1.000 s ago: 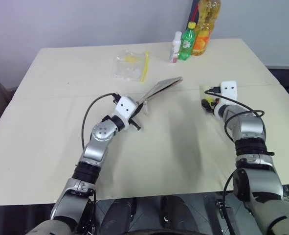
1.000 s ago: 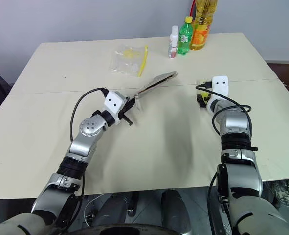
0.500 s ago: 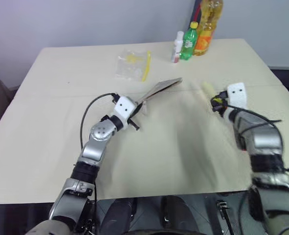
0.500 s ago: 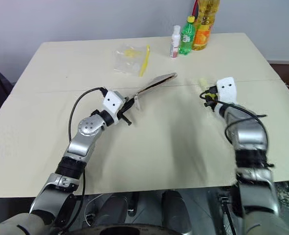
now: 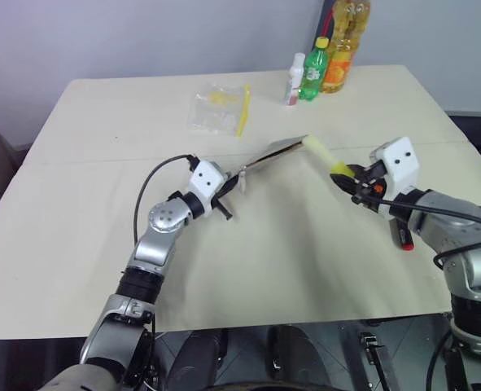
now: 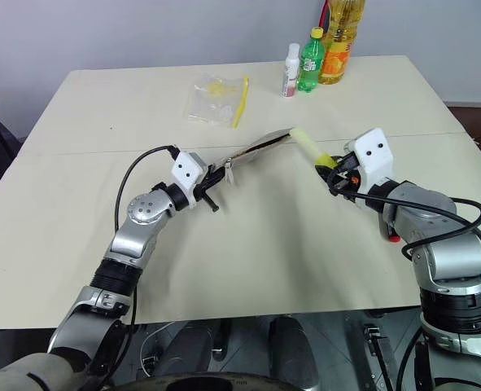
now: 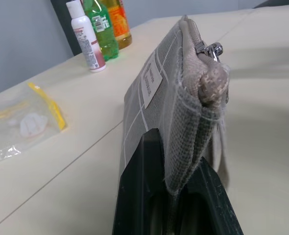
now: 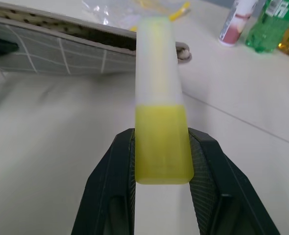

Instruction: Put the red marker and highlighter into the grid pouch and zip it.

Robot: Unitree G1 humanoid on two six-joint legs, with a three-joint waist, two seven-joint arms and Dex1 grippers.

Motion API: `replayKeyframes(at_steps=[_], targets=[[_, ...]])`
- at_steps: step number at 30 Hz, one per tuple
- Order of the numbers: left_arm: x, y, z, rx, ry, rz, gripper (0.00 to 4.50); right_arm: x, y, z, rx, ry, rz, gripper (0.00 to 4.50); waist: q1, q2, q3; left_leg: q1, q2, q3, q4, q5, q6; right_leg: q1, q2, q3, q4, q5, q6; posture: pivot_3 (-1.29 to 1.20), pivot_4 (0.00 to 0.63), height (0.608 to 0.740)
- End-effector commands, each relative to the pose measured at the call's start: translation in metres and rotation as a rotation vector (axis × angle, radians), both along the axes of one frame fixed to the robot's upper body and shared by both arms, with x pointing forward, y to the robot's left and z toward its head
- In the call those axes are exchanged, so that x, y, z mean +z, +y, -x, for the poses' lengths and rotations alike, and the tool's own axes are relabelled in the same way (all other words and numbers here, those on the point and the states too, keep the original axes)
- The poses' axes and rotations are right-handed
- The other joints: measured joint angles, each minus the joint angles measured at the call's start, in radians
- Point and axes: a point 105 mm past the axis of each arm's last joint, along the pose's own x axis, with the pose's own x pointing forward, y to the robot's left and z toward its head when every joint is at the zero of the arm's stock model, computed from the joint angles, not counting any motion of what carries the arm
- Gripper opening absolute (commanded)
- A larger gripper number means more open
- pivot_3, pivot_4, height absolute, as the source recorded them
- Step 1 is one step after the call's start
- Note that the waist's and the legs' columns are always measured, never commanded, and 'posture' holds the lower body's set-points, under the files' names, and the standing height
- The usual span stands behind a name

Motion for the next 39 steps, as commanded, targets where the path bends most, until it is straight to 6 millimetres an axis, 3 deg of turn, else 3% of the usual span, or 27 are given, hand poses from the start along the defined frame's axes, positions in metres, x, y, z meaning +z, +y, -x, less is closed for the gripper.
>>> replayKeyframes(at_steps=[1,16,21,28,32,36,38,39], targets=[[0.019,-0.003,0.004,-0.024,-0.064,0.037,0.00,0.009,0.005,-0.003,0.006,-0.033,-0.013,0.90,-0.001,0.000,0.000,0.000,0.000,0.000,0.000,0.000,0.000,0.000,0.000,0.000,0.000,0.000,0.000,0.00,0.150,0.740],[0.017,-0.008,0.015,-0.083,-0.072,0.013,0.00,-0.005,0.013,-0.002,0.062,0.025,0.046,0.90,-0.001,0.000,0.000,0.000,0.000,0.000,0.000,0.000,0.000,0.000,0.000,0.000,0.000,0.000,0.000,0.00,0.150,0.740],[0.011,-0.012,0.026,-0.187,-0.144,-0.143,0.00,-0.014,0.014,0.014,0.169,0.060,0.231,0.90,-0.001,0.000,0.000,0.000,0.000,0.000,-0.001,0.000,0.000,0.000,0.000,0.000,0.000,0.000,0.000,0.00,0.150,0.740],[0.009,-0.016,0.039,-0.365,-0.206,-0.277,0.00,-0.023,0.038,0.039,0.407,0.096,0.404,0.90,-0.001,0.000,0.000,0.000,0.001,0.000,0.000,0.000,0.000,0.000,0.000,0.000,-0.001,-0.001,-0.001,0.00,0.150,0.740],[0.005,-0.021,0.049,-0.453,-0.201,-0.302,0.00,-0.016,0.049,0.036,0.435,0.060,0.408,0.90,-0.001,0.000,0.000,-0.001,0.000,0.000,0.000,0.000,0.000,0.000,-0.001,0.000,-0.002,-0.002,-0.003,0.00,0.150,0.740],[0.005,-0.022,0.051,-0.468,-0.193,-0.297,0.00,-0.015,0.046,0.031,0.417,0.053,0.411,0.90,0.000,0.000,0.000,-0.001,0.000,0.000,0.000,0.000,0.000,-0.001,-0.001,0.000,-0.002,-0.002,-0.003,0.00,0.150,0.740],[0.004,-0.021,0.048,-0.451,-0.184,-0.292,0.00,-0.013,0.042,0.032,0.400,0.049,0.401,1.93,0.000,0.000,0.000,-0.002,0.000,0.000,0.000,0.000,0.000,-0.001,-0.001,0.000,-0.002,-0.001,-0.001,0.00,0.150,0.740],[0.003,-0.020,0.047,-0.440,-0.179,-0.289,0.00,-0.011,0.040,0.032,0.387,0.042,0.393,2.22,0.000,0.000,0.000,-0.002,0.000,0.000,0.000,0.000,0.000,-0.001,-0.001,0.000,-0.002,0.000,-0.001,0.00,0.150,0.740]])
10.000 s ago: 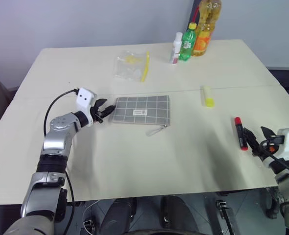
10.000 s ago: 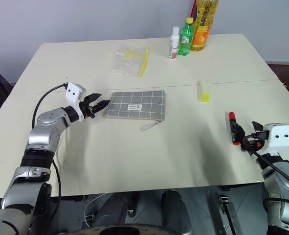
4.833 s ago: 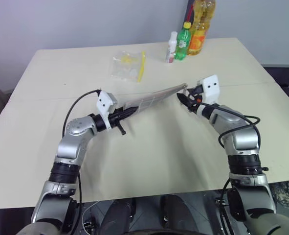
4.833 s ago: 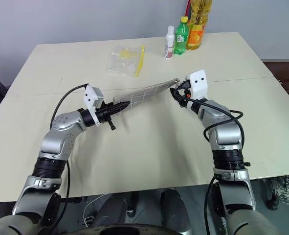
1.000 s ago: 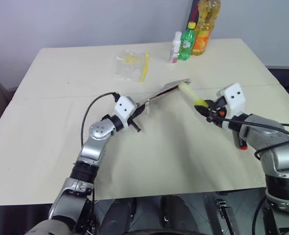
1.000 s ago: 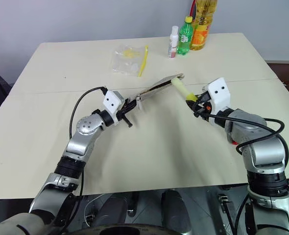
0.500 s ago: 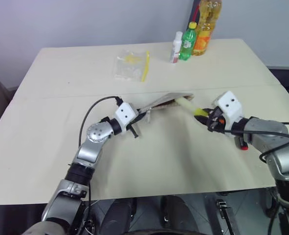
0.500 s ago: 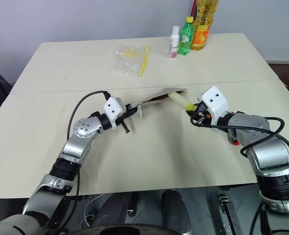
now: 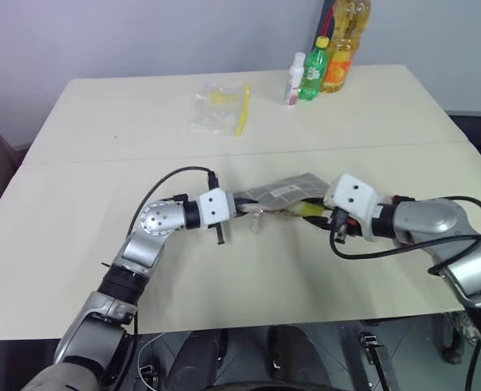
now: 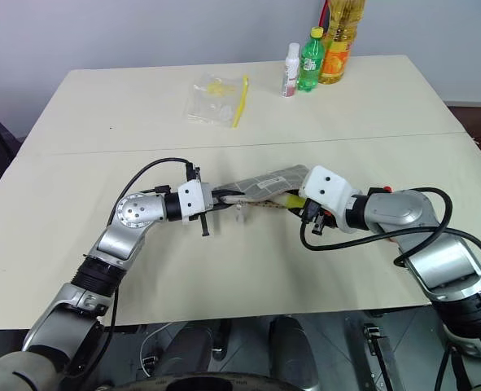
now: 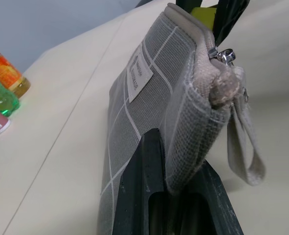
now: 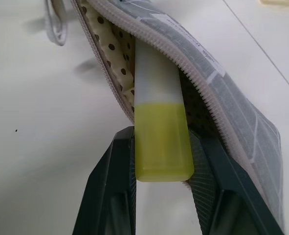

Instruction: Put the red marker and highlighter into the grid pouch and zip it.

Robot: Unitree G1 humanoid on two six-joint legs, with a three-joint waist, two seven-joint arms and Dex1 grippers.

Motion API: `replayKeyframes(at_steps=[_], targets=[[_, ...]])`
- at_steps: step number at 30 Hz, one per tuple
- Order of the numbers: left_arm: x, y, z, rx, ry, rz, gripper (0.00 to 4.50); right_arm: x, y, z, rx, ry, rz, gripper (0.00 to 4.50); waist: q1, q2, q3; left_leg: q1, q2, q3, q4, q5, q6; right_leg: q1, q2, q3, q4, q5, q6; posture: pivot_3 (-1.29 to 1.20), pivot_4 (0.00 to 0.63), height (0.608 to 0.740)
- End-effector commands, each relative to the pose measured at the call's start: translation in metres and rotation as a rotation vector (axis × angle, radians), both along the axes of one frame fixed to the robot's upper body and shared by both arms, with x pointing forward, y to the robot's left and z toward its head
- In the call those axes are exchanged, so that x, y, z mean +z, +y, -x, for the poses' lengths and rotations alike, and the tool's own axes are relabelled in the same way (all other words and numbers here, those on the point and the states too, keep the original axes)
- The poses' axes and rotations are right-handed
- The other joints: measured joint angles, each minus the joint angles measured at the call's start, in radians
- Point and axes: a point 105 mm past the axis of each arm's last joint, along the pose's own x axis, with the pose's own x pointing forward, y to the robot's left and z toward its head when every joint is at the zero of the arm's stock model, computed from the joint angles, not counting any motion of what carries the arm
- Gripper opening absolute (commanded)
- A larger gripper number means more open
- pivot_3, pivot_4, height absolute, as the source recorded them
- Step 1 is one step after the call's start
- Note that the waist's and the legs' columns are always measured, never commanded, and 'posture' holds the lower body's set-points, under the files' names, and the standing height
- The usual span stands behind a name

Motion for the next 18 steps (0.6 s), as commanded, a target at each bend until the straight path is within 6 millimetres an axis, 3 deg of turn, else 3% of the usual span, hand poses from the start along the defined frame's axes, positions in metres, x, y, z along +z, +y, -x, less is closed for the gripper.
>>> replayKeyframes(at_steps=[1,3,7,16,18], targets=[[0.008,-0.004,0.000,-0.002,-0.022,0.033,0.00,0.019,-0.004,-0.001,-0.021,-0.085,-0.031,2.72,0.000,0.000,0.000,0.000,0.000,0.000,0.000,0.000,0.000,0.000,0.000,0.000,0.000,0.000,0.000,0.00,0.150,0.740],[0.005,-0.002,-0.005,0.041,0.003,0.063,0.00,0.025,-0.012,0.000,-0.070,-0.118,-0.055,3.65,0.001,0.000,0.000,0.000,0.000,0.000,0.000,0.000,0.000,0.000,0.000,0.000,0.000,0.000,0.000,0.00,0.150,0.740],[0.004,-0.005,-0.015,0.132,0.089,0.180,0.00,0.025,-0.037,0.008,-0.204,-0.112,-0.132,3.65,0.004,0.000,0.000,-0.001,0.000,0.000,0.000,0.000,0.000,0.000,0.000,0.000,0.000,0.000,0.001,0.00,0.150,0.740],[-0.001,-0.034,-0.022,0.150,0.171,0.246,0.00,-0.007,-0.152,0.034,-0.906,-0.109,-0.275,3.65,0.003,-0.001,0.000,-0.001,0.000,-0.001,0.002,0.000,0.000,0.000,0.001,-0.001,0.002,0.000,0.001,0.00,0.150,0.740],[-0.004,-0.039,-0.021,0.132,0.175,0.239,0.00,-0.016,-0.164,0.041,-1.001,-0.092,-0.302,3.65,0.002,-0.001,0.000,-0.001,0.000,-0.001,0.002,0.000,0.000,0.000,0.001,-0.001,0.002,0.000,0.001,0.00,0.150,0.740]])
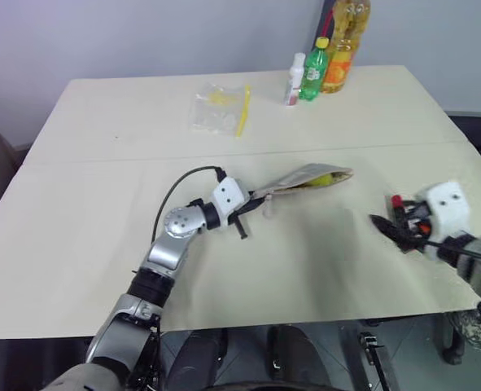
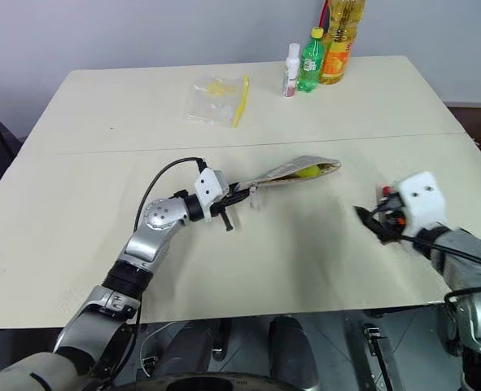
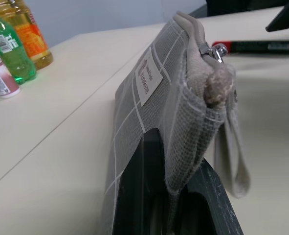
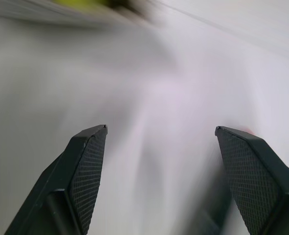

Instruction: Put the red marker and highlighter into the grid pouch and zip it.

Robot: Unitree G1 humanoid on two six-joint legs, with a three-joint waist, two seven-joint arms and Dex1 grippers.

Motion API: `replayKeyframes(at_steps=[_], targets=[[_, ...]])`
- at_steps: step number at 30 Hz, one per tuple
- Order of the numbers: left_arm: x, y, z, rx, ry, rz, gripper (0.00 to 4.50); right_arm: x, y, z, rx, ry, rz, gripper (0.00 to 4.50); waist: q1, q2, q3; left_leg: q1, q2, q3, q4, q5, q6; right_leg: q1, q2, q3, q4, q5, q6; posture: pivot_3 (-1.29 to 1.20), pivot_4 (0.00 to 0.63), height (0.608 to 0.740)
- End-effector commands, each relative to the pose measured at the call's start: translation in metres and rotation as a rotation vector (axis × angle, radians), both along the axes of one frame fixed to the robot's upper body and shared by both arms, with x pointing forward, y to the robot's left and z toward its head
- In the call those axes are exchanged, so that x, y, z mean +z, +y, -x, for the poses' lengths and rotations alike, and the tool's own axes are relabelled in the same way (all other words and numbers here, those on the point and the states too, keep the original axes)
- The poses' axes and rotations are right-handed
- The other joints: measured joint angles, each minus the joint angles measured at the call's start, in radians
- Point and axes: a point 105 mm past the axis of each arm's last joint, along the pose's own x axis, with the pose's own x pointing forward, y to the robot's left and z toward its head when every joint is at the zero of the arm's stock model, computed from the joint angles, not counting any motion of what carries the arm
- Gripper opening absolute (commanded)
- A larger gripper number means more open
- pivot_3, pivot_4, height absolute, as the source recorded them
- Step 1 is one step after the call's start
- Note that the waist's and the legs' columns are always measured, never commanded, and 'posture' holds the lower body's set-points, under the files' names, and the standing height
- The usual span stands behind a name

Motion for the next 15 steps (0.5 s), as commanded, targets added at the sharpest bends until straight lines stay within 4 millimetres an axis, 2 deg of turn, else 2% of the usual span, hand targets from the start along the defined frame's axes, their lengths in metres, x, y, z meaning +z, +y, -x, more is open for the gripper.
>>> replayKeyframes(at_steps=[1,7,8,10,14,15], targets=[[0.007,-0.010,0.000,-0.030,-0.028,0.007,0.00,-0.003,-0.023,0.011,-0.168,-0.012,-0.041,3.65,-0.003,0.000,0.000,0.000,0.000,0.000,0.000,0.000,0.000,0.000,0.000,0.000,0.000,0.000,0.000,0.00,0.150,0.740],[0.010,-0.017,-0.004,-0.029,-0.007,0.044,0.00,-0.025,-0.021,0.013,-0.244,0.022,-0.178,3.65,-0.004,0.001,-0.001,0.001,0.000,0.000,0.000,0.000,0.000,0.000,0.000,0.000,0.001,0.000,0.000,0.00,0.150,0.740],[0.010,-0.018,-0.004,-0.029,-0.007,0.047,0.00,-0.027,-0.020,0.012,-0.247,0.027,-0.180,3.43,-0.003,0.001,-0.001,0.001,0.000,0.000,0.000,0.000,0.000,0.000,0.000,0.000,0.001,0.000,0.000,0.00,0.150,0.740],[0.012,-0.019,-0.005,-0.022,-0.002,0.062,0.00,-0.032,-0.018,0.010,-0.251,0.037,-0.198,2.85,-0.002,0.001,-0.001,0.001,0.000,0.000,0.000,0.000,0.000,0.001,0.000,0.000,0.001,0.000,0.000,0.00,0.150,0.740],[0.013,-0.017,-0.007,-0.010,-0.006,0.065,0.00,-0.033,-0.017,0.005,-0.243,0.041,-0.195,0.72,-0.003,0.001,-0.001,0.001,0.000,0.000,0.000,0.000,0.000,0.001,0.000,0.000,0.001,0.000,0.000,0.00,0.150,0.740],[0.013,-0.016,-0.007,-0.007,-0.006,0.066,0.00,-0.032,-0.017,0.004,-0.240,0.038,-0.192,0.36,-0.004,0.001,-0.001,0.001,0.000,0.000,0.000,0.000,0.000,0.001,0.001,0.000,0.001,0.000,0.000,0.00,0.150,0.740]])
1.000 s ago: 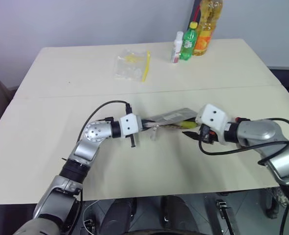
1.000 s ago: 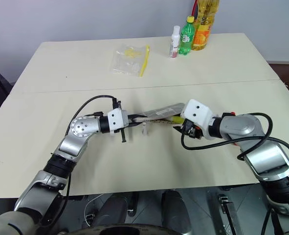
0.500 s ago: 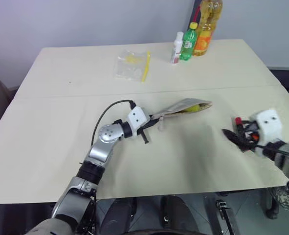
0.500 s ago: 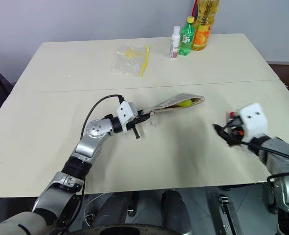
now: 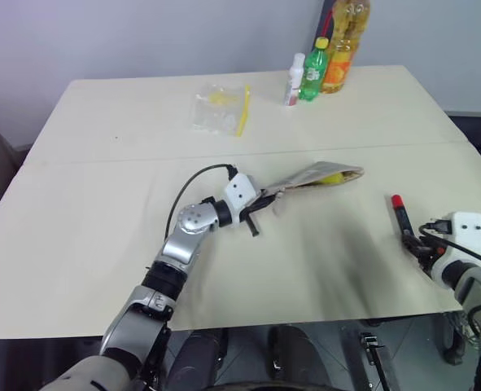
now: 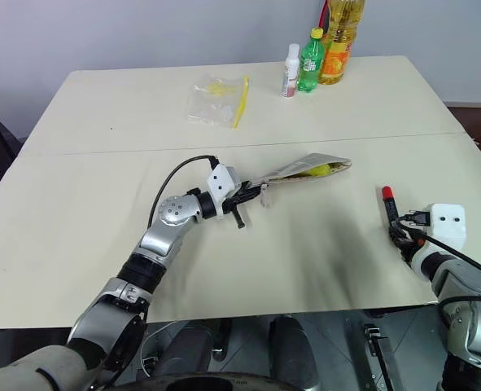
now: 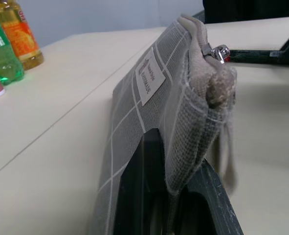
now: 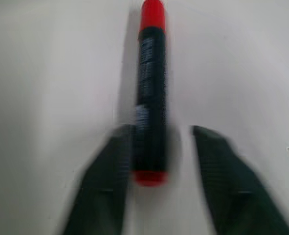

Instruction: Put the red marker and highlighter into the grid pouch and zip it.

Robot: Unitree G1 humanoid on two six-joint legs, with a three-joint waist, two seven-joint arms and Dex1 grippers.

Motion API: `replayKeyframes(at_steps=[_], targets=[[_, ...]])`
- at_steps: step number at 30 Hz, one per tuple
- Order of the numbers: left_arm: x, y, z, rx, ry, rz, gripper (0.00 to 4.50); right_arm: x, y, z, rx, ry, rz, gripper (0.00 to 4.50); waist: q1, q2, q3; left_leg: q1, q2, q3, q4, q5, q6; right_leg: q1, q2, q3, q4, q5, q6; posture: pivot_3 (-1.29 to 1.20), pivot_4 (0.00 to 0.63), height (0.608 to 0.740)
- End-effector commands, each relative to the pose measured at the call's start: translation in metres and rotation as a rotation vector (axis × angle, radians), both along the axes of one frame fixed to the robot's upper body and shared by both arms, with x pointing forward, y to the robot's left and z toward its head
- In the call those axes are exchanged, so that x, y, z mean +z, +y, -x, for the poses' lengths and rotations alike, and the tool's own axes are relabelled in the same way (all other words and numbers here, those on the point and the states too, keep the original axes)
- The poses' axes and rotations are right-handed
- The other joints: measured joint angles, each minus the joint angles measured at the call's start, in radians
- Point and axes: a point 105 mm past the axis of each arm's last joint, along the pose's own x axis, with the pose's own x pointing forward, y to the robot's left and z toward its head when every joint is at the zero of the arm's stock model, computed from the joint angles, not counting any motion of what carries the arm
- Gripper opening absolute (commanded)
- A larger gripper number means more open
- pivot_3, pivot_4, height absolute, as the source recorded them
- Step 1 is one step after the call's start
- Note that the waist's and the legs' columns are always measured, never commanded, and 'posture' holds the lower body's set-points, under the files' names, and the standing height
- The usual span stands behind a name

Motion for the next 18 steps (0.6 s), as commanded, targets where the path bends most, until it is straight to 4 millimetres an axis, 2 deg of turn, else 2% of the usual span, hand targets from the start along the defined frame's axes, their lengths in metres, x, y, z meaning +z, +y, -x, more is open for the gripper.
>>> replayKeyframes(at_steps=[1,3,6,9,11,14,18], targets=[[0.012,0.004,-0.004,0.021,-0.034,0.033,0.00,0.012,-0.001,-0.006,0.012,-0.041,0.025,0.33,0.000,0.000,0.000,0.000,0.000,0.000,0.000,0.000,0.000,0.000,0.000,0.000,0.000,0.000,0.000,0.00,0.150,0.740],[0.012,0.006,-0.006,0.033,-0.035,0.032,0.00,0.018,-0.001,-0.010,0.027,-0.053,0.051,0.33,0.000,0.000,0.000,0.000,0.000,0.000,0.000,0.000,0.000,0.000,0.000,0.000,0.000,0.000,0.000,0.00,0.150,0.740],[0.012,0.010,-0.010,0.051,-0.038,0.029,0.00,0.038,0.003,-0.016,0.108,-0.092,0.177,0.33,0.000,0.000,0.000,0.000,0.000,0.000,0.000,0.000,0.000,0.000,0.000,0.000,0.000,0.000,0.000,0.00,0.150,0.740],[0.014,0.015,-0.014,0.069,-0.046,0.021,0.00,0.070,0.031,-0.017,0.330,-0.166,0.317,0.33,-0.002,0.000,0.000,0.000,0.000,0.000,0.000,0.000,0.000,0.000,0.000,0.000,0.000,0.000,0.000,0.00,0.150,0.740],[0.014,0.017,-0.016,0.070,-0.053,0.014,0.00,0.081,0.046,-0.015,0.435,-0.190,0.360,0.33,-0.003,0.000,0.000,0.000,0.000,0.001,0.000,0.000,0.000,0.000,0.001,-0.001,0.000,0.000,0.001,0.00,0.150,0.740],[0.014,0.017,-0.017,0.066,-0.063,0.006,0.00,0.090,0.064,-0.012,0.554,-0.206,0.402,0.33,0.000,-0.001,0.001,0.001,0.001,0.000,0.000,0.000,0.000,0.001,0.001,-0.001,0.000,0.000,0.001,0.00,0.150,0.740],[0.015,0.017,-0.017,0.051,-0.076,-0.005,0.00,0.089,0.078,-0.011,0.641,-0.192,0.435,0.33,0.000,-0.001,0.001,0.001,0.000,0.000,0.001,0.000,0.000,0.002,0.000,-0.001,-0.001,0.000,0.001,0.00,0.150,0.740]])
